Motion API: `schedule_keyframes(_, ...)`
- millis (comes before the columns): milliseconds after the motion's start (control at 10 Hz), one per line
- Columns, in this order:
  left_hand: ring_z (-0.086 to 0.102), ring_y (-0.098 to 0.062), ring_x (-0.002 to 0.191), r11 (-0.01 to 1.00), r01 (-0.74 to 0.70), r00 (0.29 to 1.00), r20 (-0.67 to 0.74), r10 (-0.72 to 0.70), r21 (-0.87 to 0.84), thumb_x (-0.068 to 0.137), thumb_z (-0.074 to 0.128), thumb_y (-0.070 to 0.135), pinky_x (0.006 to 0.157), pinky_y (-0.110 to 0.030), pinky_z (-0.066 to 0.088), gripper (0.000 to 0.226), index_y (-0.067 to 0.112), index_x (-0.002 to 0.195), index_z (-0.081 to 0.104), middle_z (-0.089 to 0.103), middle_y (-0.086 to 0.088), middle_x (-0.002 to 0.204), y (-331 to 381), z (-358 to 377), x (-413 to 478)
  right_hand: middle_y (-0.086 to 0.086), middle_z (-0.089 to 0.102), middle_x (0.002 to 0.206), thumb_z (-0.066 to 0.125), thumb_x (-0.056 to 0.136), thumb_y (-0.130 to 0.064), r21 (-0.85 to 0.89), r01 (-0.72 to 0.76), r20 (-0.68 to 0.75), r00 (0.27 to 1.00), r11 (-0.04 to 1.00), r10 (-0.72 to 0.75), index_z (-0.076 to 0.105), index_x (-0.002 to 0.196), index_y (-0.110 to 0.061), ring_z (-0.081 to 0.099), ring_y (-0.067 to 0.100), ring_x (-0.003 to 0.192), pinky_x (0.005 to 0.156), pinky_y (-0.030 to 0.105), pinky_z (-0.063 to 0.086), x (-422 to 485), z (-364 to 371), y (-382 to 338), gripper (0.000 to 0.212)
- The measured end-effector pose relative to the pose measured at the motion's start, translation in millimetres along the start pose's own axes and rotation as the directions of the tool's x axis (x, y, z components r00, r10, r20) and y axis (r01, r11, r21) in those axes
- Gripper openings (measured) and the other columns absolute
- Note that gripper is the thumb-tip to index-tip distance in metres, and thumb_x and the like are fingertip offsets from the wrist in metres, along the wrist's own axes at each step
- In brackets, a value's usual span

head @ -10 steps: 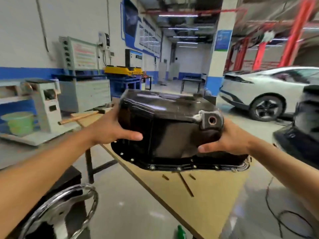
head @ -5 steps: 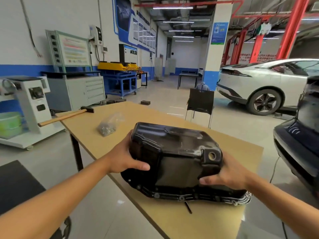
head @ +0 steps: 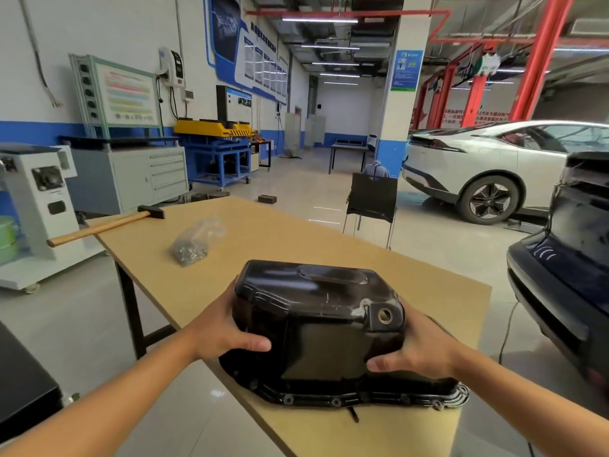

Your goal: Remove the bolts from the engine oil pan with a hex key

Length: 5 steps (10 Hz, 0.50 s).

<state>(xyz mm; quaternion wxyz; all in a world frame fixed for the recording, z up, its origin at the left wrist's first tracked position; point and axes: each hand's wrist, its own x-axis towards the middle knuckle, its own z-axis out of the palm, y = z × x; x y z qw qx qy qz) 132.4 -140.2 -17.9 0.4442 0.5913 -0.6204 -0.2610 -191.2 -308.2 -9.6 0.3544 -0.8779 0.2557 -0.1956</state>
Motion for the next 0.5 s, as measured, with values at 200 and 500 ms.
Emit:
schedule_keyframes(200, 0.056, -0.012, 0.127, 0.999, 0.038, 0.999, -0.025, -0.039, -0.039, 0.049, 0.094, 0.054, 0.108, -0.043, 0.044, 0.109, 0.031, 0.141, 0.041, 0.061, 0.009, 0.134, -24.1, 2.9, 3.9, -0.022, 0.063, 0.127, 0.095, 0.057, -0.047, -0.006, -0.005, 0.009, 1.0, 1.0, 0.005, 0.04, 0.137, -0.045, 0.061, -0.002, 0.115, 0.09, 0.011, 0.049, 6.4, 4.3, 3.4, 0.097)
schedule_keyframes(500, 0.044, -0.015, 0.135, 0.913, 0.251, 0.968, -0.105, -0.229, 0.321, 0.052, 0.089, 0.06, 0.102, -0.025, 0.037, 0.108, 0.036, 0.143, 0.037, 0.048, 0.018, 0.141, 18.2, -17.0, -22.7, -0.01, 0.055, 0.142, 0.071, 0.049, -0.088, -0.587, -0.081, 0.078, 0.985, 0.805, 0.156, 0.024, 0.15, -0.035, 0.055, 0.014, 0.124, 0.109, 0.037, 0.046, -12.1, -20.1, -39.1, 0.124)
